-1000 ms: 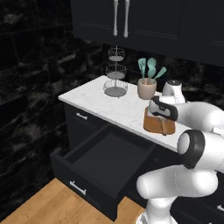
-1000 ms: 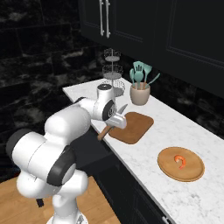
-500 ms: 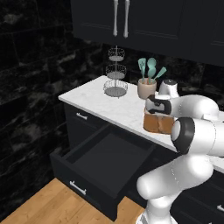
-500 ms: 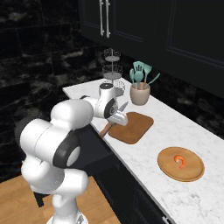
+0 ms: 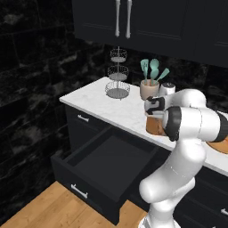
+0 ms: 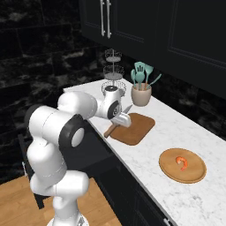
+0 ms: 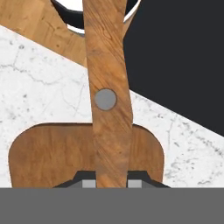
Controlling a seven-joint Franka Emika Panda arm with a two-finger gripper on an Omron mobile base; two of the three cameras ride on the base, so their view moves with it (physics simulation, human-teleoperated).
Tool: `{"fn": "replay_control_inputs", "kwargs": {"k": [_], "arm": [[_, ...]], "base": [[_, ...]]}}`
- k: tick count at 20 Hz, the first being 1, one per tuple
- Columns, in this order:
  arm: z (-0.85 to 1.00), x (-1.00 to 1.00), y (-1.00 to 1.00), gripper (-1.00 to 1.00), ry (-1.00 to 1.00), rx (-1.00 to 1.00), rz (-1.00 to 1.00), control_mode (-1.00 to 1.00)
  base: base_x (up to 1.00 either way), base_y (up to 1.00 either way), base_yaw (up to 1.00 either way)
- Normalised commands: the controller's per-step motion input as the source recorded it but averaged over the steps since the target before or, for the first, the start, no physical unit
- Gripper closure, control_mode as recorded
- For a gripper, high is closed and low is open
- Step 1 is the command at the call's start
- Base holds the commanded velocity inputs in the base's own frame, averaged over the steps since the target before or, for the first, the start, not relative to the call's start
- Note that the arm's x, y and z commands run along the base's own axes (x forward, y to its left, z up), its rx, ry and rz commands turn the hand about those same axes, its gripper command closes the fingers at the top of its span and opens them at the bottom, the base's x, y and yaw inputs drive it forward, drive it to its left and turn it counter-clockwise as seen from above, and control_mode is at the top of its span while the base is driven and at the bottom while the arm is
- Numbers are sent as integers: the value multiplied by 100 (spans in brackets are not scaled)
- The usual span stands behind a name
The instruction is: Pick up the knife from the drawer and place it on the cutting board. Then place the meat from the plate to the cutting board.
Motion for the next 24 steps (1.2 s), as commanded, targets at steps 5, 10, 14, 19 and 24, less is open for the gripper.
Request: {"fn": "replay_control_inputs", "kwargs": {"k": [5, 10, 14, 19, 24], "arm": [[-18, 10, -3, 100, -3, 1, 0, -100], [-16, 36, -1, 100, 0, 0, 0, -100], [-12, 38, -1, 100, 0, 0, 0, -100], [-12, 30, -18, 100, 0, 0, 2, -100], [-14, 27, -15, 100, 0, 0, 2, -100]], "base": [[0, 0, 0], [0, 0, 0], [0, 0, 0], [0, 0, 0], [0, 0, 0]]}}
